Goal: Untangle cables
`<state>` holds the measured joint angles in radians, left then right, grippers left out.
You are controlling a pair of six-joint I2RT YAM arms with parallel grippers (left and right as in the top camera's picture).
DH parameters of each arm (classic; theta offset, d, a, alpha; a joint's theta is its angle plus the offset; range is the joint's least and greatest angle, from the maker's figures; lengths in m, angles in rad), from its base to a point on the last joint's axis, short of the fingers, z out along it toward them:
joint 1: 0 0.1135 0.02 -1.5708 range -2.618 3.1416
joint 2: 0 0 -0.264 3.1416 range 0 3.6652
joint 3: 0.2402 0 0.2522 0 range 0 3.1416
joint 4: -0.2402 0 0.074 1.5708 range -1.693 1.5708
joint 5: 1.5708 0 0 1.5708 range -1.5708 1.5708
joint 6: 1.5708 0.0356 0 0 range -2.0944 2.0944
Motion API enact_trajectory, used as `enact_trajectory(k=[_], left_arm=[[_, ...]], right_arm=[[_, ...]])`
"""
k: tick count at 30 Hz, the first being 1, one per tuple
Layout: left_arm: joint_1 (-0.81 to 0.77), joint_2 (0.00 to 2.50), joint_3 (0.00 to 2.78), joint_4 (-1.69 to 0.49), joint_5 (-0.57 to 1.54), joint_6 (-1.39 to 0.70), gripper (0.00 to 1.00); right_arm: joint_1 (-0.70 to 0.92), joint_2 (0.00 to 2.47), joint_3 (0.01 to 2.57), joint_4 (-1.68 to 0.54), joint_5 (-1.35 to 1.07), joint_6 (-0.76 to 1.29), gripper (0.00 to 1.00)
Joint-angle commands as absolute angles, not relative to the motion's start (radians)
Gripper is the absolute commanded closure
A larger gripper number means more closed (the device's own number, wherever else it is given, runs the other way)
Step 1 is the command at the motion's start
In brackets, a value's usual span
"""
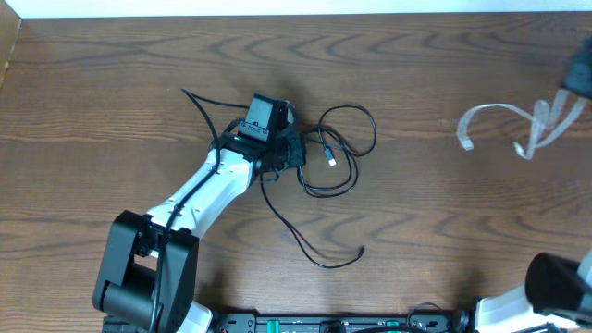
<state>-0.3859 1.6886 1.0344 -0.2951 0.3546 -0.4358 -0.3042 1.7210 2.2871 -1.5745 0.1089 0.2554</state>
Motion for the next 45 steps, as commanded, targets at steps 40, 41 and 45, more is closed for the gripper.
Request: enact_trajectory(k=[40, 41, 45], left_arm=[[-0.390, 1.672, 1.033, -0.157, 0.435, -0.402, 0.88], [-0.390, 1.672, 1.033, -0.152, 0.437, -0.404, 0.89], [-0.390, 1.672, 1.033, -0.146, 0.438, -0.404, 0.88]], right_arm=[[-1.177, 2.036, 2.160, -1.464, 0.165, 0.400, 0.99], [-1.195, 2.036, 2.131, -1.449, 0.162, 0.400, 0.99], [-1.221, 2.036, 2.085, -1.412, 0.136, 0.399, 0.99]])
